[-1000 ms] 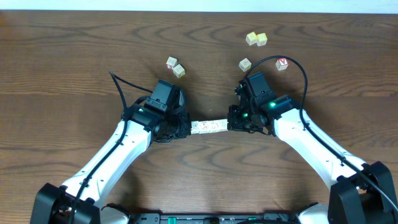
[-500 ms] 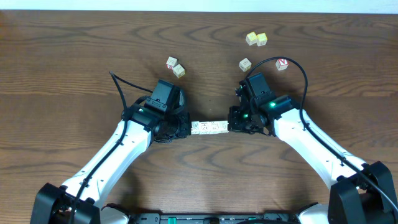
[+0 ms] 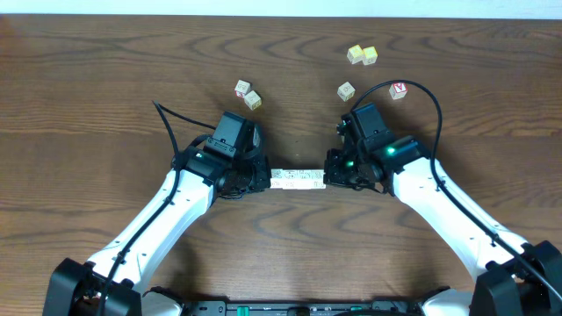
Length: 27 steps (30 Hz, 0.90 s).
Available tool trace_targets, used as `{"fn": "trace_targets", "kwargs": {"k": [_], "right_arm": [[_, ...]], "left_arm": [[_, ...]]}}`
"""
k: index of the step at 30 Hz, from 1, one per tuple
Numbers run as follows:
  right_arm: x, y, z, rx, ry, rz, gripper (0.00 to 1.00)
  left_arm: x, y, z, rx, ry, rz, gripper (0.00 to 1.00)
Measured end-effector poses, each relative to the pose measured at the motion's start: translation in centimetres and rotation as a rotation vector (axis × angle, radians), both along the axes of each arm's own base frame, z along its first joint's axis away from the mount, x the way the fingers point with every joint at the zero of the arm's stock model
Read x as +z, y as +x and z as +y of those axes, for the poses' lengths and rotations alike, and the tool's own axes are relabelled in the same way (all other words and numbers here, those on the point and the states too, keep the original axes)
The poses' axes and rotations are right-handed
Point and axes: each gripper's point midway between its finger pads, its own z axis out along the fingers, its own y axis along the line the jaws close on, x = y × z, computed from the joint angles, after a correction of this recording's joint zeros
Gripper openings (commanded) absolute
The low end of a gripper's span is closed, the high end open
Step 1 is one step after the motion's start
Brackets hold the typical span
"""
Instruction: Lift 4 blocks
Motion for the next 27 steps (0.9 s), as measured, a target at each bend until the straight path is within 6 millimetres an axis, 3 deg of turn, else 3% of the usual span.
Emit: {"fn": "trace_targets", "kwargs": {"k": [27], "right_arm": [[0.43, -0.37, -0.25, -0.005, -0.003, 0.002, 0.01]], "left_arm": [[0.13, 0.06, -0.20, -0.001, -0.012, -0.002, 0.07]]}}
